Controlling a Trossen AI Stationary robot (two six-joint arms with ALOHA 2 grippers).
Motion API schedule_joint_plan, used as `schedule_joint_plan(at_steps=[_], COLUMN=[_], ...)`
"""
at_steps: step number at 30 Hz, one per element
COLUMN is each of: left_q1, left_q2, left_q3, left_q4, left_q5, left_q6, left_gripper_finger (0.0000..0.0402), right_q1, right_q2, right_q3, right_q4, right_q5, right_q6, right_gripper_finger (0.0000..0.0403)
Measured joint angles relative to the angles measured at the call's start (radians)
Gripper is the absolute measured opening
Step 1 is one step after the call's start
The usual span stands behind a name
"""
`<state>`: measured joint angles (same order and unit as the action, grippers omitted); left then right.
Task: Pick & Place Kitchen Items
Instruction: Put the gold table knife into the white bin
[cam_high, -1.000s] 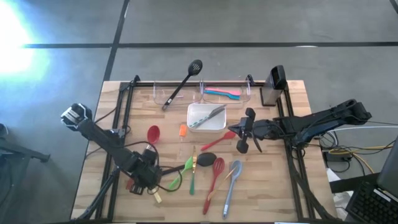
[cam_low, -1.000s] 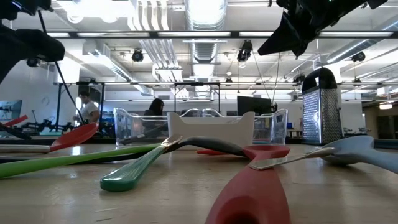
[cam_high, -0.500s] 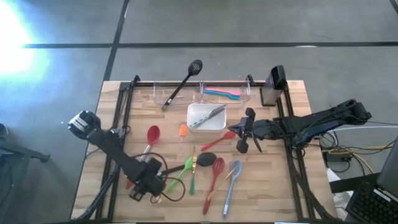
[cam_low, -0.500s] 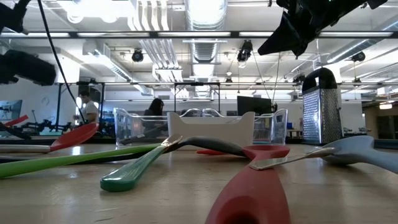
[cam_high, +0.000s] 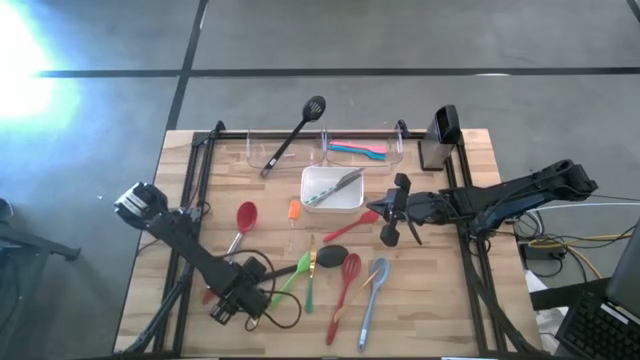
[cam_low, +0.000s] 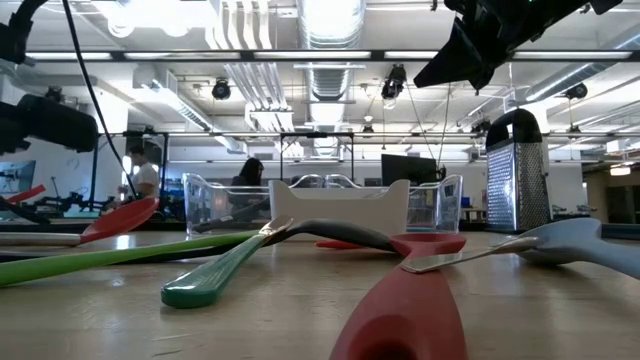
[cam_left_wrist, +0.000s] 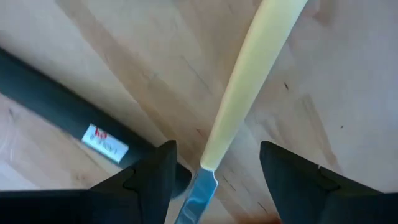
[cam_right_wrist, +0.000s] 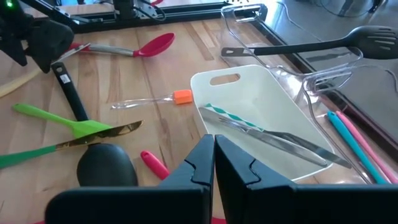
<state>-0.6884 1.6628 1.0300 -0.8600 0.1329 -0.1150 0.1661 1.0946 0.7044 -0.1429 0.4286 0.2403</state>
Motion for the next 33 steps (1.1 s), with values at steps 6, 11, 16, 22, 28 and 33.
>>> schedule_joint_plan(at_steps=[6, 11, 16, 22, 28, 33], left_q1=[0.000, 0.000, 0.000, 0.001, 0.001, 0.001], left_q2=[0.016, 0.032, 0.050, 0.057, 0.051, 0.047], left_q3=[-0.003, -0.004, -0.004, -0.004, 0.056, 0.141], left_q4=[0.003, 0.007, 0.013, 0.013, -0.065, -0.162], left_q5=[0.005, 0.005, 0.005, 0.004, 0.000, -0.097], left_q6=[0.015, 0.036, 0.048, 0.061, 0.061, 0.061], left_gripper_finger=[0.0229, 0.0229, 0.0229, 0.0229, 0.0227, 0.0227], right_q1=[0.000, 0.000, 0.000, 0.000, 0.000, 0.000], right_q2=[0.000, 0.000, -0.001, -0.001, -0.002, -0.002], right_q3=[0.000, 0.000, 0.000, 0.000, 0.000, 0.000], right_q4=[0.000, 0.000, 0.000, 0.000, 0.000, 0.003], right_q5=[0.000, 0.000, 0.000, 0.000, 0.000, 0.000], right_q6=[0.000, -0.004, -0.004, -0.008, -0.008, -0.008], right_gripper_finger=[0.0008, 0.0008, 0.0008, 0.0008, 0.0008, 0.0008])
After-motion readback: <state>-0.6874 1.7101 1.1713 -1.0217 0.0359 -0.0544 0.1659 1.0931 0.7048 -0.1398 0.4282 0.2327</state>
